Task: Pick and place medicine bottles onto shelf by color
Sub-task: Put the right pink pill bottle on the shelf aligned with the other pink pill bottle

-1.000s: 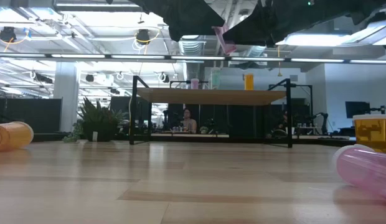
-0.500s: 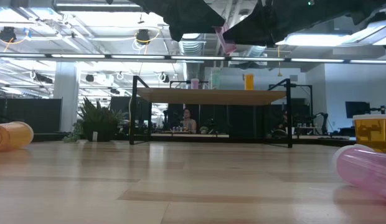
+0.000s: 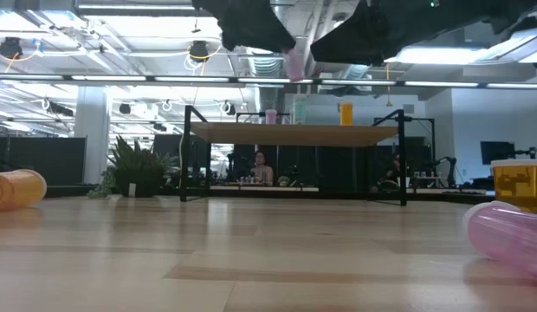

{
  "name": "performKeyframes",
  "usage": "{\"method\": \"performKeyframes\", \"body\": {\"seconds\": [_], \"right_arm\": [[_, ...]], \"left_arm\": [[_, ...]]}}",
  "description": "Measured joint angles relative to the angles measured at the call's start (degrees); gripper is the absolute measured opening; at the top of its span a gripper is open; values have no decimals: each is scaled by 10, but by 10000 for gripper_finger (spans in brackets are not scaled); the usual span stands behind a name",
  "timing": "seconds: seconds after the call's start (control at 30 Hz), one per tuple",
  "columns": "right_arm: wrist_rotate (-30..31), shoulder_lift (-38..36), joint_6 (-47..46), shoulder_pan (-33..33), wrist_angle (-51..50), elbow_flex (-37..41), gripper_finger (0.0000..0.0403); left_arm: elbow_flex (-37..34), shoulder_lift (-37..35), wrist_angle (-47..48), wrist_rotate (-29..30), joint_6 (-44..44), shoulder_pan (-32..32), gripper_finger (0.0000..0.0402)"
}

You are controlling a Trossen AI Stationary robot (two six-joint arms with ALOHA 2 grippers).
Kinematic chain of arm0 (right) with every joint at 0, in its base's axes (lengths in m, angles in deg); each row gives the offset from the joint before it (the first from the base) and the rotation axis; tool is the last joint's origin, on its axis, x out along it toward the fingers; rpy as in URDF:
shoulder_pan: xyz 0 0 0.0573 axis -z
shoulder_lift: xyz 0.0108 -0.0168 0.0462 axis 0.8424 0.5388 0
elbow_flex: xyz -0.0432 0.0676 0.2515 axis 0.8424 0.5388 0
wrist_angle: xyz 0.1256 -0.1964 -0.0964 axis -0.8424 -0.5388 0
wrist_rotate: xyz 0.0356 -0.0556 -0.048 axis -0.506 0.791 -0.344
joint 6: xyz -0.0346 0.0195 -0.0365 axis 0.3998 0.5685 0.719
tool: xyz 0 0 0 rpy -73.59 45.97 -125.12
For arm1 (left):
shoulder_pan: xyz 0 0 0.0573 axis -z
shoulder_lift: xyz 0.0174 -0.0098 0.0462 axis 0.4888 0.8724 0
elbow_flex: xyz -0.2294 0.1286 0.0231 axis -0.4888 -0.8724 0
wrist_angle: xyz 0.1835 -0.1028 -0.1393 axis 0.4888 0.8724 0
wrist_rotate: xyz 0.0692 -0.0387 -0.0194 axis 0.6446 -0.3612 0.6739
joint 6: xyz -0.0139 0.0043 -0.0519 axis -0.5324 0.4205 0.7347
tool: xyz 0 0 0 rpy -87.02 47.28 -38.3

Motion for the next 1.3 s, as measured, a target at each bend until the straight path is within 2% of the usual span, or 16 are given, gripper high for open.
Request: {"method": "performKeyframes", "body": {"seconds": [0.17, 0.43, 0.53, 0.7, 0.87, 1.1, 1.3], "right_arm": [[0, 0, 0, 0, 0, 0, 226], [0, 0, 0, 0, 0, 0, 226], [0, 0, 0, 0, 0, 0, 226], [1, 0, 0, 0, 1, 0, 226], [2, -9, 0, 0, 7, 0, 226], [2, -18, 1, 0, -1, 0, 226], [2, -20, -2, 0, -4, 0, 226]], "left_arm": [[65, 4, 127, 57, 12, -10, 96], [125, 5, 201, 60, 22, -85, 96], [131, 5, 200, 30, 22, -132, 96], [132, 6, 196, -55, 20, -216, 96], [133, 38, 181, -133, 32, -275, 96], [133, 72, 161, -167, 26, -298, 96], [133, 72, 152, -169, 15, -300, 96]]}}
